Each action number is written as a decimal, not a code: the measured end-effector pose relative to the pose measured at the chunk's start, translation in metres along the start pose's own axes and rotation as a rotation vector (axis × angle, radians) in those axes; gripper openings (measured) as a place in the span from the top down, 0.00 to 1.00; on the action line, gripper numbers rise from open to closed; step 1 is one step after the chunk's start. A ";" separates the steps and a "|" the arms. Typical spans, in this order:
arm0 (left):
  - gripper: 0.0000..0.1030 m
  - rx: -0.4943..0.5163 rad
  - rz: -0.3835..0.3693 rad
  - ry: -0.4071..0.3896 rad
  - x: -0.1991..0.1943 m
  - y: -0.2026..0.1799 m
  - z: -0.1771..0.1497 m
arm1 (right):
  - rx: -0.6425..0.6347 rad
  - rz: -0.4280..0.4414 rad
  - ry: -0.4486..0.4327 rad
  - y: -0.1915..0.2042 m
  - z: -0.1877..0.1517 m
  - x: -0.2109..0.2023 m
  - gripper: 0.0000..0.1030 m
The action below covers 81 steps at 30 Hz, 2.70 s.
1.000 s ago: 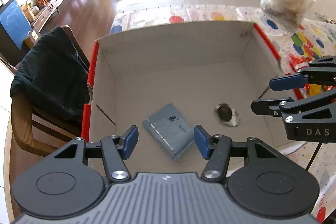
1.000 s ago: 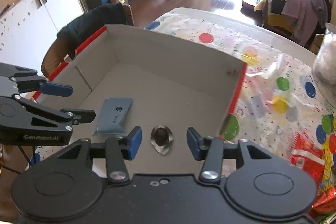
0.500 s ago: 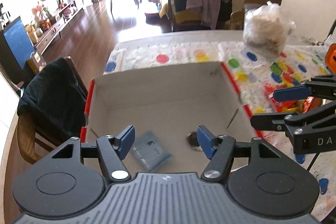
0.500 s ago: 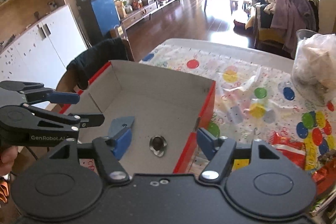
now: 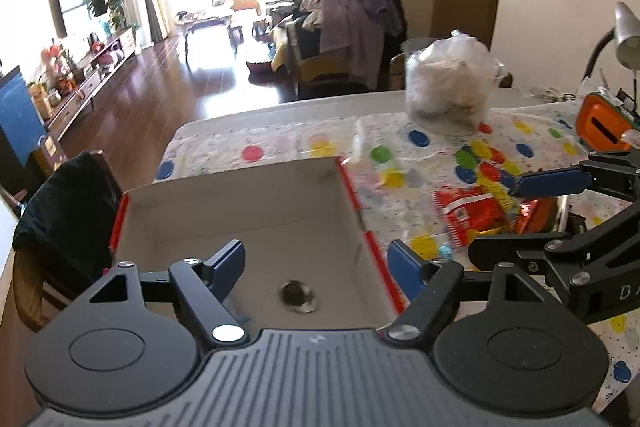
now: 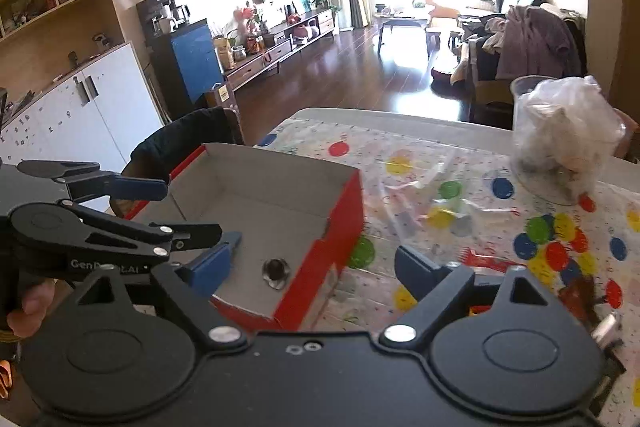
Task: Organize snacks
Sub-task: 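Withdraw both tools from the box back toward the snacks, then grasp the teal wrapped candy with the left tool while the right tool grasps the dark chocolate bar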
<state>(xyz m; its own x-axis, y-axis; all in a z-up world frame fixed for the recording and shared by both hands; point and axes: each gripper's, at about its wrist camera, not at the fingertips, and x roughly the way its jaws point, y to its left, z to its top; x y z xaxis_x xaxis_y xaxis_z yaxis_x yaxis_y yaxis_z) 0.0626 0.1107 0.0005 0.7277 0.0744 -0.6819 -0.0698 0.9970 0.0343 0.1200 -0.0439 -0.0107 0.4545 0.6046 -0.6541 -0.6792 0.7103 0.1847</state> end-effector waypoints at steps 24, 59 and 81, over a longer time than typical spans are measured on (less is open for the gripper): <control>0.18 0.035 -0.140 0.071 0.069 -0.123 -0.002 | 0.112 -0.257 0.056 -0.152 -0.083 -0.063 0.00; 0.56 -0.037 -0.077 0.391 0.222 -0.157 -0.006 | 0.485 -0.423 0.294 -0.291 -0.137 0.014 0.45; 0.88 -0.065 -0.110 0.375 0.213 -0.144 -0.017 | 0.478 -0.432 0.259 -0.273 -0.142 -0.007 0.68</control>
<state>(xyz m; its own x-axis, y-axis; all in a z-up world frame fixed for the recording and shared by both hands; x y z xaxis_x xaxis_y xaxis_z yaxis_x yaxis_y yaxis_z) 0.2161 -0.0176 -0.1623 0.4341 -0.0582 -0.8990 -0.0570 0.9941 -0.0919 0.2202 -0.2930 -0.1613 0.4342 0.1686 -0.8849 -0.1131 0.9848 0.1322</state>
